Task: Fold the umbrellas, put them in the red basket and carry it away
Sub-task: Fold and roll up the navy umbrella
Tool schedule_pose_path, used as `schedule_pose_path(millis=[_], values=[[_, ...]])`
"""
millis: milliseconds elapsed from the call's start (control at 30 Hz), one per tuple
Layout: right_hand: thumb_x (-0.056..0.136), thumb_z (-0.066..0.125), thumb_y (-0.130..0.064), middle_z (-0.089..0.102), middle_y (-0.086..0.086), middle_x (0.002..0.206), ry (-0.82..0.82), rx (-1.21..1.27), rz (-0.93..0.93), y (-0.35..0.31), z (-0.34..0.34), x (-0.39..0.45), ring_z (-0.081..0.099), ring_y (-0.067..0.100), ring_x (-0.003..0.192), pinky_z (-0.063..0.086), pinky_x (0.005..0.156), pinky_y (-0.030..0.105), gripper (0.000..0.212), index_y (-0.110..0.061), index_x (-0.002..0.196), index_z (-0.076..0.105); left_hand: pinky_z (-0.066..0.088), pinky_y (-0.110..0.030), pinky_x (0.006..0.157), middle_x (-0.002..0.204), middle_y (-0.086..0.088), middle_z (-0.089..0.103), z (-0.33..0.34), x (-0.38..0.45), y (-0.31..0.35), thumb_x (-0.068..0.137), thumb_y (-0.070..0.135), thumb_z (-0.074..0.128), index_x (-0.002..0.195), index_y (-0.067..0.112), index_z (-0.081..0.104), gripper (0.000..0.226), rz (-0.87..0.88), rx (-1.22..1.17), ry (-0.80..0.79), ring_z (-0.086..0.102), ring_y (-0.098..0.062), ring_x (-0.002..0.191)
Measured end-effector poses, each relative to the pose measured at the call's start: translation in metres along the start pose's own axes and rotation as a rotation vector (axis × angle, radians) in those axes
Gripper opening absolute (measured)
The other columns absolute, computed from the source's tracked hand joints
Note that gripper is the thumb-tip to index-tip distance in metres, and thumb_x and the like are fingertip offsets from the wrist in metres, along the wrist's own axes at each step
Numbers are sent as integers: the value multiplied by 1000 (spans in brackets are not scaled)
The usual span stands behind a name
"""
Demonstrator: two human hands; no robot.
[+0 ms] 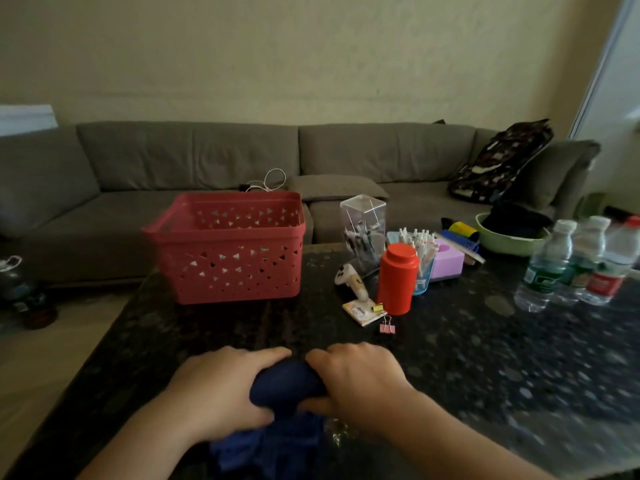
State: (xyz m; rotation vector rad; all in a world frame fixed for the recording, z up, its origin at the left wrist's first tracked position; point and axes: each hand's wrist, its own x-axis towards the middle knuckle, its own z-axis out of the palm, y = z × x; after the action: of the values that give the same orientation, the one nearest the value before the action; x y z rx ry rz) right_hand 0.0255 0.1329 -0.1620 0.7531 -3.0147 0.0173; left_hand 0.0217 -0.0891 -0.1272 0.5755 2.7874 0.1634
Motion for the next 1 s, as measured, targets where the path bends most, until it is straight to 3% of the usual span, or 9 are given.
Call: schedule_pose_path(millis=[100,200,333,400,500,633,767,867,1000], values=[[79,65,-80,71,2,118,-112,101,59,-2,-7,2,68,30,107,48,77,38,62,-32,117,60,57,-37,91,128,24,65,-1,-3,1,75,58,71,141,71,34,77,5,82,63,66,-8,112],[73,71,-80,71,-3,117,-245,150,40,-4,-9,-2,67,25,107,45,75,34,65,-34,117,62,62,-38,82,110,25,71,6,-1,0,70,45,81,129,63,54,67,48,-9,-101,69,-4,94],[77,68,-71,66,-6,119,-80,-75,-45,-17,8,-8,62,26,112,53,84,38,61,-36,126,58,64,-40,83,101,21,74,13,4,-8,68,38,86,118,52,66,56,67,-99,-190,71,-4,88],[81,70,-62,66,-6,116,-42,-55,-50,-25,13,-9,65,26,110,52,80,37,55,-35,127,54,63,-40,86,103,21,75,13,4,-11,69,38,88,120,50,67,57,75,-122,-199,72,-3,90],[83,72,-55,70,-4,112,-79,-4,41,-25,5,-4,69,27,103,46,70,34,47,-36,122,54,62,-39,85,108,27,72,7,2,-7,70,45,87,130,60,58,68,88,-84,-68,69,-2,93],[76,79,-32,75,-4,93,-321,331,136,-2,-18,5,70,19,83,53,68,32,25,-29,98,67,59,-41,88,122,27,68,-2,-1,-3,68,64,83,138,66,47,79,89,28,147,66,-7,104],[74,83,-9,79,10,87,-620,648,150,23,-29,2,70,19,72,55,74,37,24,-16,96,75,60,-36,90,120,28,68,-4,-2,2,68,61,86,137,59,55,76,144,-166,56,66,0,103],[73,83,-35,77,-4,94,-452,395,45,21,-23,0,71,12,81,59,77,36,39,-33,109,66,59,-31,93,125,27,64,-2,1,-1,72,52,88,142,54,54,78,127,-249,-31,66,2,103],[72,69,-72,71,-7,111,-73,-82,-16,-5,-1,-8,70,24,103,50,72,35,68,-41,128,46,58,-26,96,124,31,62,3,5,-11,73,47,91,147,50,53,84,108,-402,-59,66,4,106]])
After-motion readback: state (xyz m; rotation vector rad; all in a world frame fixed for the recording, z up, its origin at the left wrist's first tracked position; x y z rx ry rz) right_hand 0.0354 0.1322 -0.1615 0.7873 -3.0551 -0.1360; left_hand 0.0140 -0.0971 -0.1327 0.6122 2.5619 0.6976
